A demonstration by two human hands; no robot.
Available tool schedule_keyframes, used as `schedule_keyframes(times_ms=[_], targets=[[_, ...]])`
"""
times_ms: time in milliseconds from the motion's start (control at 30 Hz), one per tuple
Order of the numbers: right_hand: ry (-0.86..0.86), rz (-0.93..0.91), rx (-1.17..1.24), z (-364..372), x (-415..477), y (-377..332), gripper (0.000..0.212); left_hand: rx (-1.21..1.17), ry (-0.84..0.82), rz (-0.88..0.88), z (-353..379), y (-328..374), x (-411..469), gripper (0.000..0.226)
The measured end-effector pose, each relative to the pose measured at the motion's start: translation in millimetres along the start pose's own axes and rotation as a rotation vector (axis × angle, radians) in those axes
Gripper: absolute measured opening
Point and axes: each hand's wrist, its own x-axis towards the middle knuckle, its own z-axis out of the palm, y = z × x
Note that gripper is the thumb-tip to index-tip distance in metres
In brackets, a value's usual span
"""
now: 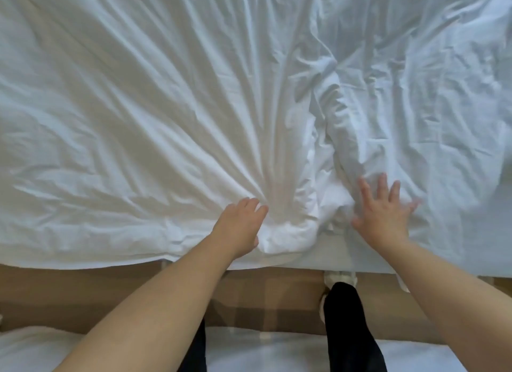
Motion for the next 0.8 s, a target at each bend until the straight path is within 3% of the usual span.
schedule_keyframes(times_ms=[67,133,200,367,433,533,600,633,700,767,800], targets=[[-0.048,-0.023,0.078,15,14,34,0.093,0.001,0.114,0.082,-3,49,28,0.052],[0.002,-0.149,0.166,32,26,63,0.086,0.03,0.195,0.137,-3,99,63,0.051],[0.102,-0.222,0.281,46,32,98,0.071,0.048,0.137,0.117,2,149,96,0.059],[0.29,-0.113,0.506,73,45,191,0.056,0.057,0.061,0.024,15,242,151,0.085],[0.364,0.008,0.647,78,46,208,0.055,0.062,0.043,-0.019,21,261,155,0.091],[0.479,0.567,1.143,71,58,220,0.053,0.072,-0.002,-0.055,29,266,162,0.1],[0.27,0.942,1.624,77,76,228,0.049,0.063,-0.015,-0.035,30,261,164,0.099],[0.115,0.993,1.842,85,85,232,0.048,0.039,-0.017,-0.024,27,259,163,0.098],[-0.141,0.824,2.043,126,111,239,0.057,-0.032,0.003,-0.011,19,256,156,0.098],[-0.356,0.738,1.986,123,118,229,0.082,-0.1,0.028,0.028,11,252,150,0.104],[-0.418,0.679,1.991,98,112,218,0.075,-0.134,0.038,0.06,8,249,147,0.108]])
